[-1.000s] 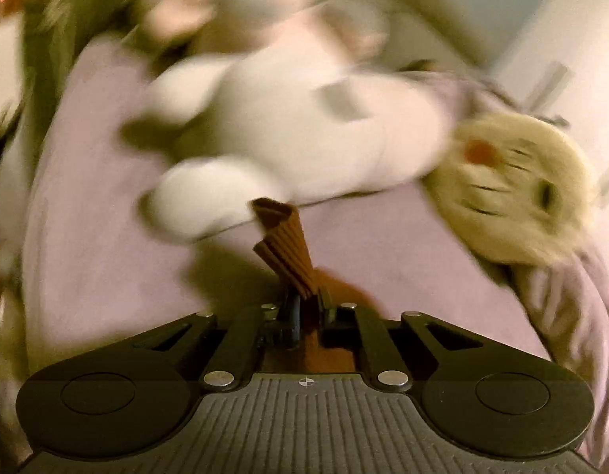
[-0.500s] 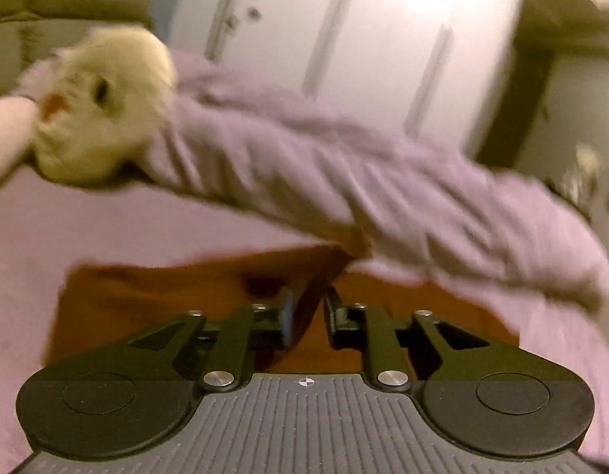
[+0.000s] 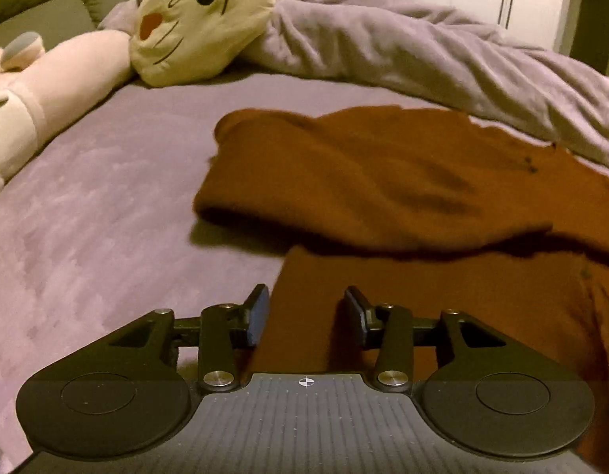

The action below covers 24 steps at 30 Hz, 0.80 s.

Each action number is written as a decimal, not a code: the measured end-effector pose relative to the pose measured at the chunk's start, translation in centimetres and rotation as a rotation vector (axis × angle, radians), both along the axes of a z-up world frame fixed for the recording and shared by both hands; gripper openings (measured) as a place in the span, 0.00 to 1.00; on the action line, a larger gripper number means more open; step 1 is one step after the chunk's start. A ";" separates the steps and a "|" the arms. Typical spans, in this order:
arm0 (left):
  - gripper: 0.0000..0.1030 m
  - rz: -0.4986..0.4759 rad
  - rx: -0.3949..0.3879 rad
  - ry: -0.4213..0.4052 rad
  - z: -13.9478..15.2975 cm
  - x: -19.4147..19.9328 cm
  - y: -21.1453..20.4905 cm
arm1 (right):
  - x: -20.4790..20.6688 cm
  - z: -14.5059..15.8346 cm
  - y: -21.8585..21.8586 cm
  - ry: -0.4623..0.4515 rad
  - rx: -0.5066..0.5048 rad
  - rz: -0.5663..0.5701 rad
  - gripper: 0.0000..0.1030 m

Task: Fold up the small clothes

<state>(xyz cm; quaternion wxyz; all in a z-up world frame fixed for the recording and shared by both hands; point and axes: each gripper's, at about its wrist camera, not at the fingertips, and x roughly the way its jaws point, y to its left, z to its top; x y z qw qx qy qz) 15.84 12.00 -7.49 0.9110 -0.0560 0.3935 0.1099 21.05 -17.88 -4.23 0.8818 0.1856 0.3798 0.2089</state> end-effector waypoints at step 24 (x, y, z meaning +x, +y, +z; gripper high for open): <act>0.52 0.010 -0.037 -0.024 -0.1 -0.3 1.8 | 6.6 1.0 4.7 -0.113 -0.157 -0.036 0.04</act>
